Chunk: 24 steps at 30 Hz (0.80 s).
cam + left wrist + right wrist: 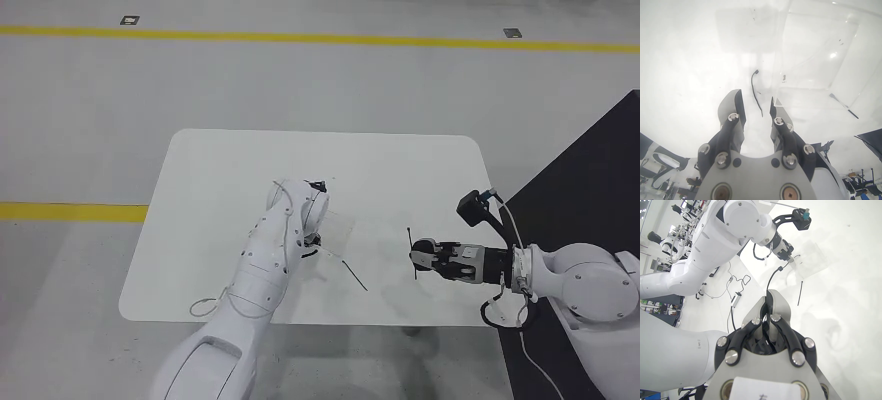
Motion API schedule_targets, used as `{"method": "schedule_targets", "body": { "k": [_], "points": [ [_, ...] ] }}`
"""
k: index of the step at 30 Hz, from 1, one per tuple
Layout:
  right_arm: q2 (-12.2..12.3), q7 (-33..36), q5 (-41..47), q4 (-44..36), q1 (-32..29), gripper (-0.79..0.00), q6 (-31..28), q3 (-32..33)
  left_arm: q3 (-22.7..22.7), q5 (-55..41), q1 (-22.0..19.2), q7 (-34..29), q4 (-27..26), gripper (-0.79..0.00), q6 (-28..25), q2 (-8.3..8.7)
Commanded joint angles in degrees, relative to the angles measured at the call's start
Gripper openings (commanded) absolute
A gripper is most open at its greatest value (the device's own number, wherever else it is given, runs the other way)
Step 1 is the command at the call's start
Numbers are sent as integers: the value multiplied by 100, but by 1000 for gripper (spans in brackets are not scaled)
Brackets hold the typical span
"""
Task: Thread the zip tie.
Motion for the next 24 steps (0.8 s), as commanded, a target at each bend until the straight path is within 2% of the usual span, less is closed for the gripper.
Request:
{"method": "schedule_targets", "body": {
  "k": [1, 4, 24],
  "points": [
    [0, 0, 0, 0, 0, -785, 0, 0, 34, -46, -58, 38, 122, -566, 20, -14],
    [0, 0, 0, 0, 0, -785, 0, 0, 59, -34, -149, 90, 302, -616, 112, -21],
    [0, 0, 0, 0, 0, -785, 0, 0, 91, -437, -601, 477, 1208, -665, 152, -52]
  ]
}}
